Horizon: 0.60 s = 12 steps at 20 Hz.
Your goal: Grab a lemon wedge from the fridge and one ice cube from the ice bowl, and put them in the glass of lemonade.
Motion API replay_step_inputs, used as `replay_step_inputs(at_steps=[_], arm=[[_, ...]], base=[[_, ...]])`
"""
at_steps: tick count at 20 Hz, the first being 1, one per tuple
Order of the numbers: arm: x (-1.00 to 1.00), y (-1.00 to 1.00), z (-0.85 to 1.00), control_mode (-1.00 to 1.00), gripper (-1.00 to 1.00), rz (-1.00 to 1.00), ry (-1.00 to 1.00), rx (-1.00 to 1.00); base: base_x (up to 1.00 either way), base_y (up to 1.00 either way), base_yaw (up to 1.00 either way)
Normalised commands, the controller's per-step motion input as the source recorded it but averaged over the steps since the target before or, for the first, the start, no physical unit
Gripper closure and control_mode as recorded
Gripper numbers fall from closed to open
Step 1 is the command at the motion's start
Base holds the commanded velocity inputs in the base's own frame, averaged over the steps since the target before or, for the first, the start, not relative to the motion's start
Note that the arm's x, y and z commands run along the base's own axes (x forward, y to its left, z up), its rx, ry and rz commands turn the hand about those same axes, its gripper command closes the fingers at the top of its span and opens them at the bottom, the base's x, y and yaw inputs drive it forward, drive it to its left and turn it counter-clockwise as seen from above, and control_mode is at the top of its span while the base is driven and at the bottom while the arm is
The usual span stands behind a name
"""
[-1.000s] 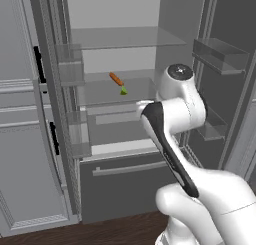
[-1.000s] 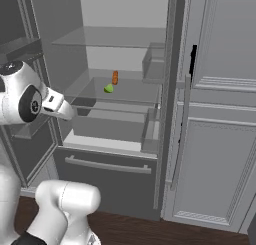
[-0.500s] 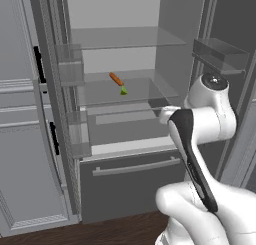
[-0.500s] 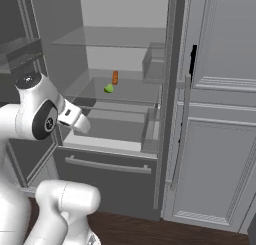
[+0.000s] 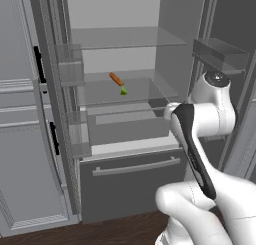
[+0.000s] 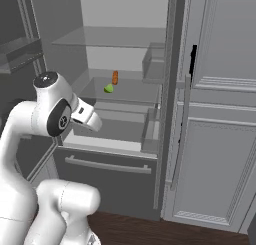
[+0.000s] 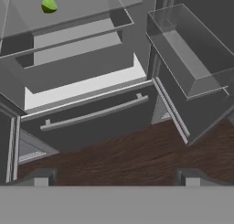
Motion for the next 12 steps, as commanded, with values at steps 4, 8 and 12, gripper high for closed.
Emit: replay_step_inputs(at_steps=[4,8,12], arm=[[0.0,0.0,0.0,1.0,-1.0,0.0,0.0,0.0],[0.0,0.0,0.0,1.0,-1.0,0.0,0.0,0.0],[0.0,0.0,0.0,1.0,-1.0,0.0,0.0,0.0]], base=[[0.49,-0.02,0.0],[0.83,0.01,0.0],[0.71,0.0,0.0]])
